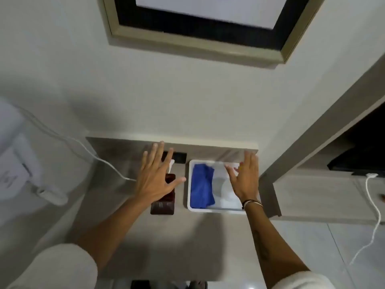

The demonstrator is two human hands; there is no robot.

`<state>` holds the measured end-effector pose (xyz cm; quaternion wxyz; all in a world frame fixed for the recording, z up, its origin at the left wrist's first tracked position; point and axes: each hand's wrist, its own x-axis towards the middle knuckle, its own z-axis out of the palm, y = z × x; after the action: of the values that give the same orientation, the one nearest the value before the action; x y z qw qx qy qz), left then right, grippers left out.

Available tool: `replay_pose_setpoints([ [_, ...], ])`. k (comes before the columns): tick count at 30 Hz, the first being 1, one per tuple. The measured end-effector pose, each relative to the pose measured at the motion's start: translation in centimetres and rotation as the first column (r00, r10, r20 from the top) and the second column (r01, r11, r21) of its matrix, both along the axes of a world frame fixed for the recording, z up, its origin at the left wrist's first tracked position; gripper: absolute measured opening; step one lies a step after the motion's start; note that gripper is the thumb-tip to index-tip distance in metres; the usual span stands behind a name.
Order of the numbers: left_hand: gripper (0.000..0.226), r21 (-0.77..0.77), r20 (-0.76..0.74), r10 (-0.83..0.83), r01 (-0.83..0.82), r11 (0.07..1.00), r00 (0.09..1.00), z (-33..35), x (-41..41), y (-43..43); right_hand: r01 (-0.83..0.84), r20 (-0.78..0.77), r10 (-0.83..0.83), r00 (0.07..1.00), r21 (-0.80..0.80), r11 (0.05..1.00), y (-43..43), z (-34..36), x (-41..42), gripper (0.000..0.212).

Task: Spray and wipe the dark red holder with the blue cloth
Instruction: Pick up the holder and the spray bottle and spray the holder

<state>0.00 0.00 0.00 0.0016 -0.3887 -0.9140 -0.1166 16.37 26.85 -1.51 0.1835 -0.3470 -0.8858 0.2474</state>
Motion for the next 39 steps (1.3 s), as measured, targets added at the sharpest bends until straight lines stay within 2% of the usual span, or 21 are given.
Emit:
replay_pose_setpoints([
  [3, 0.119, -0.164, 0.03, 0.011, -0.006, 0.986, 0.999, -2.1, 0.8, -0.5, 0.057, -0.057, -0.072, 0.996, -0.223, 0.973, -0.1, -2.4, 1.4, 0.08],
  [5, 0.121, -0.173, 0.028, 0.004, 0.001, 0.985, 1.0, -3.4, 1.2, -1.0, 0.041, -0.098, -0.077, 0.992, -0.33, 0.943, -0.7, -3.7, 2.1, 0.079],
  [10, 0.126, -0.219, 0.042, -0.038, 0.046, 0.975, 0.998, -4.8, 1.4, -1.4, 0.048, -0.184, -0.114, 0.976, -0.329, 0.943, -1.3, -5.4, 1.6, 0.069],
  [15, 0.137, -0.207, 0.071, -0.073, 0.086, 0.975, 0.995, -4.5, 1.1, -1.8, 0.114, -0.191, -0.183, 0.964, -0.327, 0.938, -1.4, -6.1, 1.0, 0.059],
  [17, 0.133, -0.202, 0.089, -0.097, 0.114, 0.973, 0.991, -4.3, 0.9, -2.2, 0.128, -0.191, -0.203, 0.96, -0.344, 0.93, -1.1, -6.5, 1.0, 0.054],
  [22, 0.104, 0.027, 0.283, -0.105, 0.101, 0.994, 0.953, -3.4, 0.3, -2.9, 0.13, -0.235, -0.214, 0.948, -0.331, 0.935, -1.1, -6.4, 1.4, 0.049],
  [26, 0.097, 0.172, 0.376, -0.162, 0.103, 0.98, 0.912, -3.3, -0.6, -5.3, 0.193, -0.279, -0.293, 0.915, -0.333, 0.923, -1.8, -5.1, 2.0, 0.053],
  [28, 0.098, 0.218, 0.445, -0.181, 0.09, 0.972, 0.877, -3.2, -1.0, -6.9, 0.156, -0.336, -0.29, 0.896, -0.374, 0.914, -2.8, -3.8, 2.7, 0.05],
  [30, 0.1, 0.241, 0.511, -0.185, 0.067, 0.968, 0.839, -2.7, -1.4, -8.2, 0.039, -0.408, -0.235, 0.882, -0.435, 0.9, -4.3, -2.4, 3.3, 0.036],
  [32, 0.105, 0.24, 0.568, -0.18, 0.047, 0.97, 0.803, -2.1, -1.8, -9.3, -0.111, -0.412, -0.153, 0.898, -0.549, 0.828, -6.4, -1.3, 3.6, 0.042],
  [35, 0.11, 0.174, 0.628, -0.117, 0.007, 0.985, 0.769, -1.7, -2.7, -10.8, -0.307, -0.317, 0.116, 0.941, -0.662, 0.684, -9.8, -1.1, 3.8, 0.049],
  [37, 0.111, 0.135, 0.651, -0.069, -0.025, 0.991, 0.756, -1.6, -3.4, -11.7, -0.397, -0.243, 0.321, 0.916, -0.675, 0.622, -12.3, -1.5, 3.7, 0.046],
  [39, 0.116, 0.127, 0.675, -0.05, -0.049, 0.991, 0.736, -1.6, -3.8, -12.1, -0.448, -0.194, 0.442, 0.876, -0.666, 0.596, -14.4, -1.9, 3.4, 0.047],
])
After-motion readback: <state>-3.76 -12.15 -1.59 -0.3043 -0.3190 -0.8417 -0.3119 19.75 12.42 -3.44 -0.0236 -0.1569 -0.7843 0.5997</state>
